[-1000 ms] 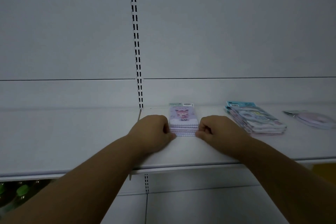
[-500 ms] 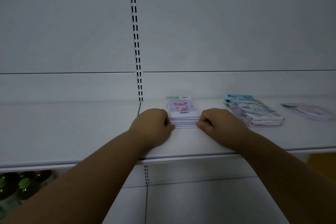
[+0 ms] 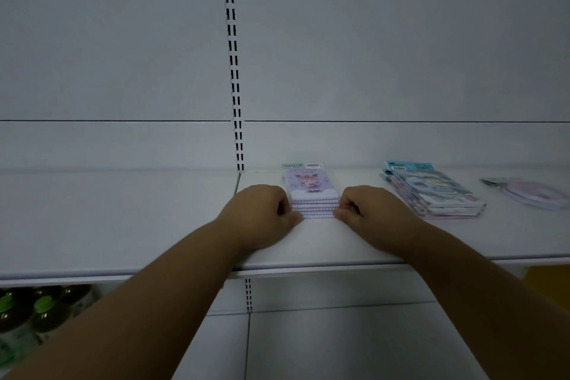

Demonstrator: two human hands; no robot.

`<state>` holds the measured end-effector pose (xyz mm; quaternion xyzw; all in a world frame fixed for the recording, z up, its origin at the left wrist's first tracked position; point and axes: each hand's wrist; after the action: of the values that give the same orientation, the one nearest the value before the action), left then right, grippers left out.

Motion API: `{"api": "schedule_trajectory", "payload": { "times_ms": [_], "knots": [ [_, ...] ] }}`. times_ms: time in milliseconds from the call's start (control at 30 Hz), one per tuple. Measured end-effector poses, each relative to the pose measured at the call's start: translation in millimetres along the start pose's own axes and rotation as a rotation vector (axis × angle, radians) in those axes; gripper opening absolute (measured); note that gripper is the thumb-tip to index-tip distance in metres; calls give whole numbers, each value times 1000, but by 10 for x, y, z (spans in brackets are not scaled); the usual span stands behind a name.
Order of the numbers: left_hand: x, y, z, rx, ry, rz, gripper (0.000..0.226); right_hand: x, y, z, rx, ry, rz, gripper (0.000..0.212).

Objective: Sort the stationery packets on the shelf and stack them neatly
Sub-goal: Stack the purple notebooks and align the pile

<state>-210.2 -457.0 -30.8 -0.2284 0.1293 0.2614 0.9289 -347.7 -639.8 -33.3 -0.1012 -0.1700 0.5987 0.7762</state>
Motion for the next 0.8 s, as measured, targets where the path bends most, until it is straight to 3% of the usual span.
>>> {"api": "schedule_trajectory", "payload": {
  "times_ms": [467,800],
  "knots": [
    [6,-27,4,-12,-9,-5,38,22,38,19,-58,104,59,30],
    [-25,-4,22,-9,-10,-36,40,86,55,85,1,49,2,25]
  ]
}}
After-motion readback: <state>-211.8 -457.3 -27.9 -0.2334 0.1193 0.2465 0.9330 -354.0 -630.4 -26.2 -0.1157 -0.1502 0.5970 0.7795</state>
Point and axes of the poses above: each hand's wrist, its own y-axis away from the middle knuckle, its own z-axis out of the back of the hand, x = y × z, and after that the axes turned 6 degrees about y, right-handed
